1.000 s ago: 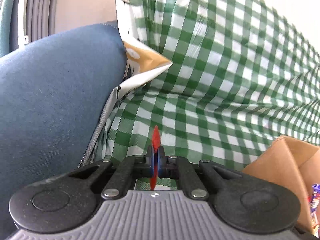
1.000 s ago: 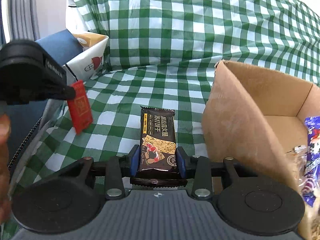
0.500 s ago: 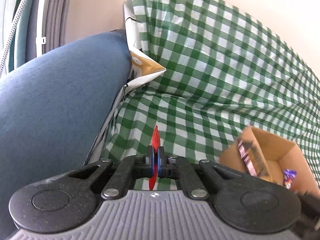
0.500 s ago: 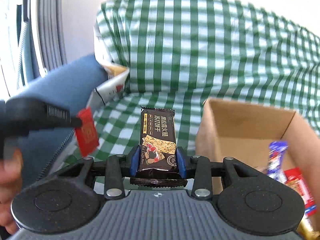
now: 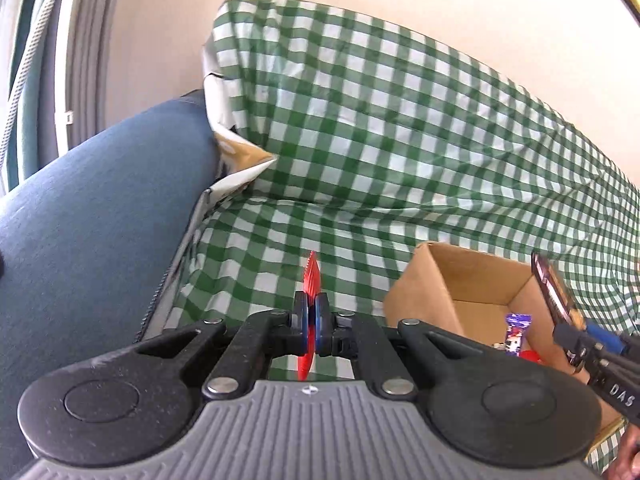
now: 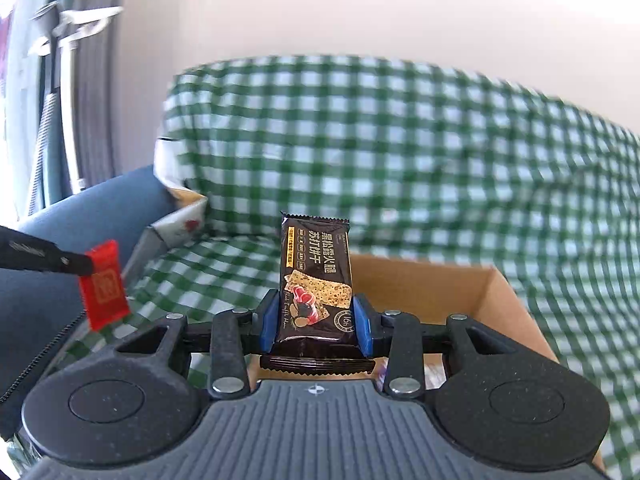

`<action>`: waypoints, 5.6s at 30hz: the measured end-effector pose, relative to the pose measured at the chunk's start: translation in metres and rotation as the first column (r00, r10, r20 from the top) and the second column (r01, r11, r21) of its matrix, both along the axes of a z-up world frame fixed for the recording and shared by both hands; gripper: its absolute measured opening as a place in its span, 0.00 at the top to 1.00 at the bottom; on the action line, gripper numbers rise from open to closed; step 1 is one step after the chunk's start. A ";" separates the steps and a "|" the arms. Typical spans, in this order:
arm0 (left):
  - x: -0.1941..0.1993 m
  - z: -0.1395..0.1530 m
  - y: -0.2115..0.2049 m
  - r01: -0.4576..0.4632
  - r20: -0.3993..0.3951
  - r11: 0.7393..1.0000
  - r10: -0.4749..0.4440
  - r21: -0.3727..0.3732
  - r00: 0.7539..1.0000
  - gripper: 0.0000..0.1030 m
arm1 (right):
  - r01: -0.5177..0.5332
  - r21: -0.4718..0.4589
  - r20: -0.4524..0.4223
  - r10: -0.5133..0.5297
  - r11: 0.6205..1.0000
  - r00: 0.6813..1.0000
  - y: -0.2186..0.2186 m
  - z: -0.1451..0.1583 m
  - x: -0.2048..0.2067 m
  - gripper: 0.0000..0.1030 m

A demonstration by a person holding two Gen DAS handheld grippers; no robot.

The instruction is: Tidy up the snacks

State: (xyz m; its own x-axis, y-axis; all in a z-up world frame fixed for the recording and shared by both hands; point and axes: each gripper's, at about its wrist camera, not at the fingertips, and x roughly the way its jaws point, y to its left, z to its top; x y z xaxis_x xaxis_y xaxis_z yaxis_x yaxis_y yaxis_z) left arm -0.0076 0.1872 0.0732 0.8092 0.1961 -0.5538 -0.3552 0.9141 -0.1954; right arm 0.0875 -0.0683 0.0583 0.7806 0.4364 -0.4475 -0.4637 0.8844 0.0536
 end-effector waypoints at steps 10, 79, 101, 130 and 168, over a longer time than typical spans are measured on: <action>0.021 0.000 -0.027 0.051 0.006 0.999 -0.051 0.005 0.999 0.98 | 0.095 -0.001 -0.005 -0.095 0.995 0.995 -0.049 -0.014 0.012 0.61; 0.043 0.005 -0.172 0.442 0.259 0.890 -0.455 0.107 0.852 0.98 | 0.260 -0.054 0.068 -0.256 0.964 0.964 -0.097 -0.026 0.019 0.61; 0.060 -0.009 -0.191 0.484 0.213 0.868 -0.497 0.117 0.841 0.98 | 0.298 -0.056 0.072 -0.294 0.953 0.953 -0.096 -0.025 0.017 0.61; 0.030 0.001 -0.173 0.426 0.068 0.897 -0.435 0.120 0.898 0.18 | 0.312 0.031 -0.029 -0.311 0.950 0.950 -0.111 -0.015 0.005 0.01; -0.021 -0.057 -0.192 0.292 -0.088 0.953 -0.285 0.075 0.954 0.00 | 0.310 -0.057 -0.143 -0.315 0.949 0.938 -0.114 -0.036 -0.054 0.01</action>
State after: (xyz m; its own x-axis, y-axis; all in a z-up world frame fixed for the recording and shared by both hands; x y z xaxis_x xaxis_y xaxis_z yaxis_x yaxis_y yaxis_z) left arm -0.0285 -0.0053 0.0164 0.7946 0.0097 -0.6071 -0.0843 0.9919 -0.0945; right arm 0.0335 -0.1824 0.0228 0.7989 0.1647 -0.5785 -0.1531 0.9858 0.0693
